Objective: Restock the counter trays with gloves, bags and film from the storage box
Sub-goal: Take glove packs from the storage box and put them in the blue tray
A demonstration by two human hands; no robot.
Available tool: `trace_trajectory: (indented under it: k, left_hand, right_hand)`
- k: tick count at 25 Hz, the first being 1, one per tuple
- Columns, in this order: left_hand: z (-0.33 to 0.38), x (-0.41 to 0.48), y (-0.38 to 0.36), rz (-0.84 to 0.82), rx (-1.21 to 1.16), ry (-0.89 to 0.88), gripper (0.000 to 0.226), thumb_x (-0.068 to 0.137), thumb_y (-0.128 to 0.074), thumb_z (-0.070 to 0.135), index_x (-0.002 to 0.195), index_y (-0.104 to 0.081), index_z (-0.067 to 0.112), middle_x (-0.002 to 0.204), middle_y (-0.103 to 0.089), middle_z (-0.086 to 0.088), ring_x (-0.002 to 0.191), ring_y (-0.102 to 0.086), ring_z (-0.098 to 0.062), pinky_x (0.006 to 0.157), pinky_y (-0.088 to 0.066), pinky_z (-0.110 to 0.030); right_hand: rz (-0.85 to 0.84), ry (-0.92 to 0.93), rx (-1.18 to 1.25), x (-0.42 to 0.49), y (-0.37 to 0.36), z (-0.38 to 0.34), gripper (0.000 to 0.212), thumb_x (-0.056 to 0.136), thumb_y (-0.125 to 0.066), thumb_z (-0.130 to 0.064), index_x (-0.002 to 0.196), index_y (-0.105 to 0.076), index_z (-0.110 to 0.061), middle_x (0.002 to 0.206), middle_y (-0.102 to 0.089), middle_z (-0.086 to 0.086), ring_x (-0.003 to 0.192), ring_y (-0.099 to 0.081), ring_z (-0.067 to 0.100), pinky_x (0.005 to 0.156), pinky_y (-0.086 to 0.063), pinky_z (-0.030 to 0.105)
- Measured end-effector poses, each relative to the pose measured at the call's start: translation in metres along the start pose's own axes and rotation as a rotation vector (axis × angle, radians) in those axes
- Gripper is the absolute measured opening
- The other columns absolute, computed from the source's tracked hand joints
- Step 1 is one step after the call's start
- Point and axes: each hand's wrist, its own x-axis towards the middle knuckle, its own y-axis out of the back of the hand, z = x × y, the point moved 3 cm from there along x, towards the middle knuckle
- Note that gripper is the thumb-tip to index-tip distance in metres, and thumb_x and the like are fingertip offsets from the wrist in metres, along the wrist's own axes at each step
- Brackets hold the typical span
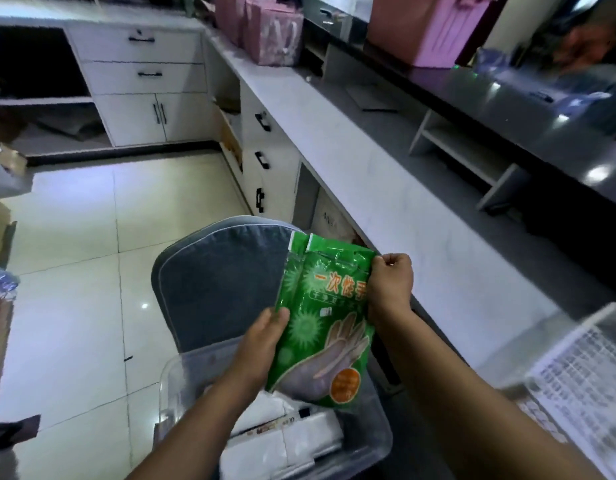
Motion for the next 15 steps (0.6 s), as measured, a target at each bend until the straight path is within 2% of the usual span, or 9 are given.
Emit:
trace_trajectory:
  k: [2, 4, 5, 6, 8, 10, 12, 14, 15]
  left_hand:
    - [0.001, 0.003, -0.021, -0.053, 0.079, -0.002, 0.021, 0.075, -0.070, 0.029, 0.089, -0.058, 0.020, 0.085, -0.070, 0.003, 0.078, -0.067, -0.014, 0.062, -0.050, -0.017]
    - [0.003, 0.006, -0.046, -0.063, 0.234, -0.037, 0.027, 0.073, -0.076, 0.015, 0.086, -0.054, 0.024, 0.081, -0.065, 0.008, 0.072, -0.061, -0.006, 0.053, -0.046, -0.010]
    - [0.005, 0.007, -0.058, -0.056, 0.282, -0.057, 0.028, 0.075, -0.075, 0.013, 0.086, -0.053, 0.025, 0.080, -0.064, 0.008, 0.072, -0.060, -0.005, 0.053, -0.045, -0.009]
    - [0.007, 0.007, -0.068, -0.052, 0.298, -0.072, 0.025, 0.077, -0.074, 0.013, 0.086, -0.054, 0.025, 0.080, -0.065, 0.006, 0.073, -0.061, -0.009, 0.056, -0.047, -0.013]
    - [0.011, 0.007, -0.090, -0.055, 0.239, -0.086, 0.016, 0.080, -0.071, 0.014, 0.086, -0.058, 0.021, 0.083, -0.068, 0.001, 0.078, -0.064, -0.019, 0.062, -0.050, -0.022]
    - [0.016, 0.006, -0.112, -0.079, 0.100, -0.068, 0.013, 0.082, -0.068, 0.012, 0.093, -0.062, 0.015, 0.090, -0.071, -0.008, 0.085, -0.067, -0.026, 0.073, -0.054, -0.030]
    - [0.017, 0.003, -0.145, -0.141, 0.005, -0.023, 0.017, 0.083, -0.066, 0.013, 0.100, -0.062, 0.013, 0.098, -0.072, -0.013, 0.091, -0.068, -0.029, 0.084, -0.053, -0.040]
    - [0.011, -0.008, -0.185, -0.236, -0.076, 0.070, 0.018, 0.083, -0.064, 0.016, 0.101, -0.063, 0.013, 0.099, -0.072, -0.016, 0.093, -0.068, -0.033, 0.088, -0.052, -0.047]
    - [0.008, -0.017, -0.207, -0.310, -0.114, 0.131, 0.022, 0.083, -0.063, 0.018, 0.103, -0.064, 0.011, 0.100, -0.072, -0.019, 0.095, -0.067, -0.037, 0.091, -0.051, -0.051]
  right_hand:
    - [0.082, -0.036, 0.003, 0.006, 0.026, 0.005, 0.019, 0.086, -0.050, -0.010, 0.070, -0.044, -0.017, 0.067, -0.047, -0.004, 0.073, -0.049, 0.022, 0.064, -0.035, 0.030]
    - [0.115, -0.053, 0.029, 0.013, 0.056, 0.008, 0.019, 0.088, -0.051, -0.013, 0.071, -0.046, -0.019, 0.073, -0.052, 0.000, 0.077, -0.053, 0.025, 0.066, -0.042, 0.036]
    - [0.112, -0.047, 0.043, 0.016, 0.072, 0.011, 0.014, 0.089, -0.052, -0.016, 0.075, -0.049, -0.018, 0.079, -0.056, 0.003, 0.082, -0.056, 0.026, 0.072, -0.046, 0.040]
    - [0.097, -0.037, 0.061, 0.018, 0.090, 0.014, 0.008, 0.090, -0.053, -0.019, 0.084, -0.053, -0.015, 0.087, -0.060, 0.007, 0.088, -0.058, 0.027, 0.078, -0.048, 0.042]
    - [0.032, -0.053, 0.103, 0.018, 0.123, 0.024, 0.025, 0.093, -0.052, -0.027, 0.104, -0.054, -0.005, 0.105, -0.063, 0.014, 0.100, -0.059, 0.028, 0.089, -0.049, 0.043]
    - [-0.069, -0.133, 0.102, 0.008, 0.145, 0.038, 0.039, 0.093, -0.050, -0.035, 0.117, -0.049, -0.004, 0.115, -0.061, 0.015, 0.107, -0.059, 0.030, 0.095, -0.048, 0.046]
    - [-0.140, -0.190, 0.125, -0.005, 0.169, 0.051, 0.041, 0.090, -0.051, -0.041, 0.117, -0.049, -0.011, 0.111, -0.064, 0.009, 0.100, -0.064, 0.025, 0.086, -0.054, 0.042]
    - [-0.184, -0.182, 0.186, -0.015, 0.198, 0.055, 0.035, 0.084, -0.055, -0.045, 0.106, -0.057, -0.018, 0.096, -0.070, -0.001, 0.082, -0.070, 0.012, 0.066, -0.056, 0.025]
    - [-0.187, -0.155, 0.198, -0.016, 0.216, 0.055, 0.036, 0.081, -0.056, -0.046, 0.103, -0.059, -0.018, 0.092, -0.072, -0.004, 0.077, -0.070, 0.006, 0.061, -0.053, 0.018]
